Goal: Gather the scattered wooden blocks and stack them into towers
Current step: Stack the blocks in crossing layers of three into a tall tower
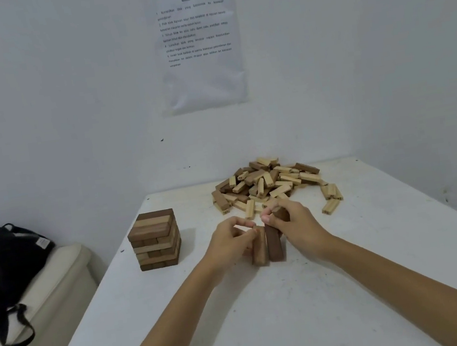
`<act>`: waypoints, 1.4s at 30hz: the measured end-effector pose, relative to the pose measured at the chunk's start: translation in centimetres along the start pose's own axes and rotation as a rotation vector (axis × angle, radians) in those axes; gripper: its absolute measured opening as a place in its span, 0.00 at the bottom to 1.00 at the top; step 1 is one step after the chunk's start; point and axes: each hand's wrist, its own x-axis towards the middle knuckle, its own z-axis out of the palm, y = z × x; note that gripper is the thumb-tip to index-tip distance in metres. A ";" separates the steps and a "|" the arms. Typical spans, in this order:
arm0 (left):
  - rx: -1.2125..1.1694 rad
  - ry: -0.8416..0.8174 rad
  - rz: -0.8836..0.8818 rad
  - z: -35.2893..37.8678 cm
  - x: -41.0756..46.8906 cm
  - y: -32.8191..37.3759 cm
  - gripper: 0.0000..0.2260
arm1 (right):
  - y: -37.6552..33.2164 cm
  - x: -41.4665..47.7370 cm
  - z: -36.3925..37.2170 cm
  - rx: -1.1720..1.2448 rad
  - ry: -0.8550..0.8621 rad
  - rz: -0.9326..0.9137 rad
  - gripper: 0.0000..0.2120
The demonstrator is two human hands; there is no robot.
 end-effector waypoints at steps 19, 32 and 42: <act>0.210 -0.018 0.064 -1.5 0.5 -2.4 0.06 | -0.1 -0.4 0.8 0.001 -0.096 0.214 0.11; 0.488 -0.385 0.221 -2.9 0.2 -2.7 0.32 | 1.2 -0.2 -2.0 -0.088 -0.040 0.212 0.07; 0.430 -0.254 0.287 -2.4 -0.3 -2.9 0.31 | 0.6 0.3 -6.8 -0.370 -0.633 0.221 0.36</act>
